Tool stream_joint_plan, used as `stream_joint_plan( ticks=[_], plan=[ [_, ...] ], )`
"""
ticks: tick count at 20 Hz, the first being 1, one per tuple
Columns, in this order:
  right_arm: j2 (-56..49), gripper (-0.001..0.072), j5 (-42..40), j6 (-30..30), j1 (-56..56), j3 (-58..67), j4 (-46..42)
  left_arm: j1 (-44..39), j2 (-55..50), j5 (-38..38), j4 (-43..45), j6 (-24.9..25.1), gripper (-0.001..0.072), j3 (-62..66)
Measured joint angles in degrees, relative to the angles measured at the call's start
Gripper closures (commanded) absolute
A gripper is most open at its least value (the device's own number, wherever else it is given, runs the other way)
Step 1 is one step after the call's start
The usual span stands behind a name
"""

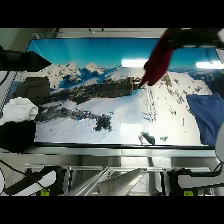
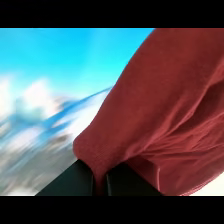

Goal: Fold the shirts.

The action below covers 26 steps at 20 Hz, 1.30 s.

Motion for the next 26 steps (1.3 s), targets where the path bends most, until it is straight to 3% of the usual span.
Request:
stream_joint_plan(
  ticks=[7, 12, 18, 22, 26],
  plan=[
    [1.4, 0.0694, 3.5, 11.7, -25.9, 0.0, -2.6, 0.0, -1.5, 0.5, 0.0, 0.0, 0.0694, 0.0],
    [2.1, 0.0698, 13.9, 18.6, -36.6, -2.6, -4.2, 0.0, -5.4, 2.1, -0.2, 0.0, 0.0694, 0.0],
    [7.4, 0.0695, 21.4, 20.6, -40.0, -12.4, -10.3, 0.0, -7.3, 3.7, -0.5, 0.0, 0.0693, 0.0],
    [8.9, 0.0695, 31.2, 18.4, -40.7, -15.4, -18.9, 0.0, -7.5, 5.7, -0.5, 0.0, 0.0694, 0.0],
    [11.0, 0.0688, 35.2, 17.1, -41.0, -20.7, -22.4, 0.0, -7.5, 7.0, -0.5, 0.0, 0.0694, 0.0]
  ],
)
